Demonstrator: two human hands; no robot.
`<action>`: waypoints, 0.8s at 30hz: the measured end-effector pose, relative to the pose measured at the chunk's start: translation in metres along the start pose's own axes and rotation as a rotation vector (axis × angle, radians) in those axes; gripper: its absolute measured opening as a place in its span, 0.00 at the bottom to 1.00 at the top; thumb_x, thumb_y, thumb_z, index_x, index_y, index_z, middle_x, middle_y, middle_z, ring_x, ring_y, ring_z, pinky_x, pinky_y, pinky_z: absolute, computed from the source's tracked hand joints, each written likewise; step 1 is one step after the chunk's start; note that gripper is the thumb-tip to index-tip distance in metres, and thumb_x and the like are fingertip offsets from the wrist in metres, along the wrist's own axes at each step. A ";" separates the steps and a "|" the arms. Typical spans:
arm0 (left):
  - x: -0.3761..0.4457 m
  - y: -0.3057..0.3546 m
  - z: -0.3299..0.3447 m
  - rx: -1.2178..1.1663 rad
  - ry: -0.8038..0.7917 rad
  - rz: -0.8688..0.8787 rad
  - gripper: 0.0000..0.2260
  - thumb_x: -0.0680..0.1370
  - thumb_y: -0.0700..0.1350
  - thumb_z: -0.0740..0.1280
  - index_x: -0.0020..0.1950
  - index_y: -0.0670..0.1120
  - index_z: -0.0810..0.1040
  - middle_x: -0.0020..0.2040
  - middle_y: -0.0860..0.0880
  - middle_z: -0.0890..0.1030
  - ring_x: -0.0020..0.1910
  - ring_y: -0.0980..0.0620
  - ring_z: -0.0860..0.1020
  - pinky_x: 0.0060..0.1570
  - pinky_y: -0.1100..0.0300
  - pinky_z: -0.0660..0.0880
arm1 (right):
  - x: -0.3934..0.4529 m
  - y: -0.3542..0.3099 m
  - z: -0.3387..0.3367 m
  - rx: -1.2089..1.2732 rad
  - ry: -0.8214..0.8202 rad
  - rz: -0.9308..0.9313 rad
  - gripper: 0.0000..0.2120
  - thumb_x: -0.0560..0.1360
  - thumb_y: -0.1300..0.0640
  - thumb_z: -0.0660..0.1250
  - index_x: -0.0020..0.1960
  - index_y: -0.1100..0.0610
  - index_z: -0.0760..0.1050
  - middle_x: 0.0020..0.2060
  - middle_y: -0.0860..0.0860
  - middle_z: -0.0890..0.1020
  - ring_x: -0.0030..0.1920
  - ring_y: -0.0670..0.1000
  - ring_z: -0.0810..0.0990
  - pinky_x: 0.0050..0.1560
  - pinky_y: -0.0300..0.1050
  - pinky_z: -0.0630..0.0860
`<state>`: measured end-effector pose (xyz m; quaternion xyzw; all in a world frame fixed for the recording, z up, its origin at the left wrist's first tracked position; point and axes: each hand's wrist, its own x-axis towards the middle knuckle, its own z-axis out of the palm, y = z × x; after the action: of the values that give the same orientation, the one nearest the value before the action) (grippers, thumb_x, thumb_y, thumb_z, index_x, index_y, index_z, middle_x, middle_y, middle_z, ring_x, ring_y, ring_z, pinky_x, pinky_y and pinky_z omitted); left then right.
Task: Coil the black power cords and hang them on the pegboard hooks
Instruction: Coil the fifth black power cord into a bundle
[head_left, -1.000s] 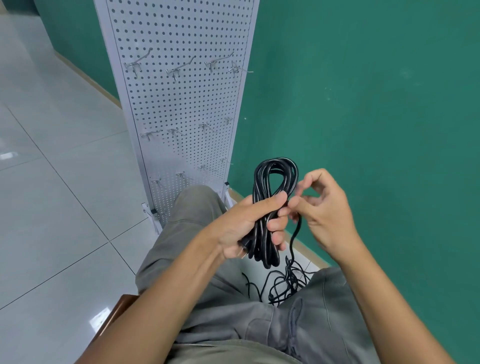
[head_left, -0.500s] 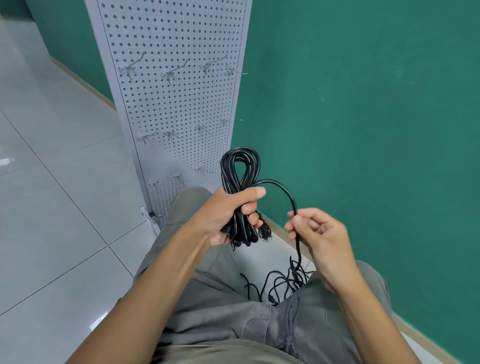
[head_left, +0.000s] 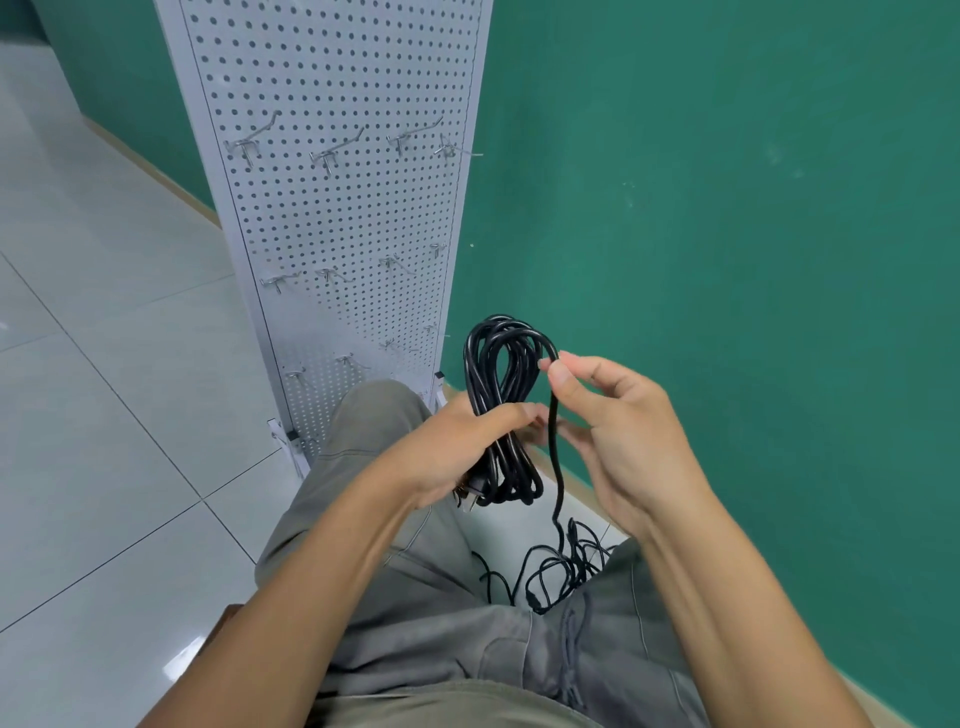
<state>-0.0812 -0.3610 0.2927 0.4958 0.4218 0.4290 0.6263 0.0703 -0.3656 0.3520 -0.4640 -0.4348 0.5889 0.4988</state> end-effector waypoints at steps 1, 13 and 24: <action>0.000 0.000 -0.002 0.025 -0.010 0.013 0.15 0.78 0.53 0.69 0.62 0.50 0.83 0.60 0.46 0.85 0.63 0.47 0.81 0.69 0.36 0.73 | 0.002 -0.001 0.001 0.033 0.014 0.017 0.07 0.78 0.64 0.70 0.55 0.66 0.81 0.63 0.55 0.81 0.44 0.47 0.86 0.43 0.38 0.81; -0.002 -0.003 -0.002 -0.020 -0.154 0.069 0.17 0.83 0.57 0.64 0.58 0.43 0.78 0.46 0.44 0.83 0.50 0.33 0.82 0.56 0.24 0.71 | 0.008 -0.007 0.000 -0.106 0.036 -0.011 0.03 0.70 0.63 0.78 0.38 0.61 0.85 0.58 0.51 0.85 0.35 0.55 0.82 0.29 0.47 0.75; -0.001 0.002 -0.002 -0.276 0.116 0.143 0.18 0.85 0.50 0.61 0.44 0.40 0.81 0.39 0.44 0.80 0.44 0.44 0.80 0.43 0.53 0.81 | 0.026 0.035 -0.002 -0.253 -0.227 -0.009 0.35 0.78 0.31 0.51 0.61 0.57 0.79 0.48 0.53 0.86 0.50 0.51 0.85 0.55 0.43 0.78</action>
<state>-0.0838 -0.3606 0.2947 0.4082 0.3580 0.5540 0.6311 0.0637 -0.3440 0.3150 -0.4517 -0.5611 0.5757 0.3869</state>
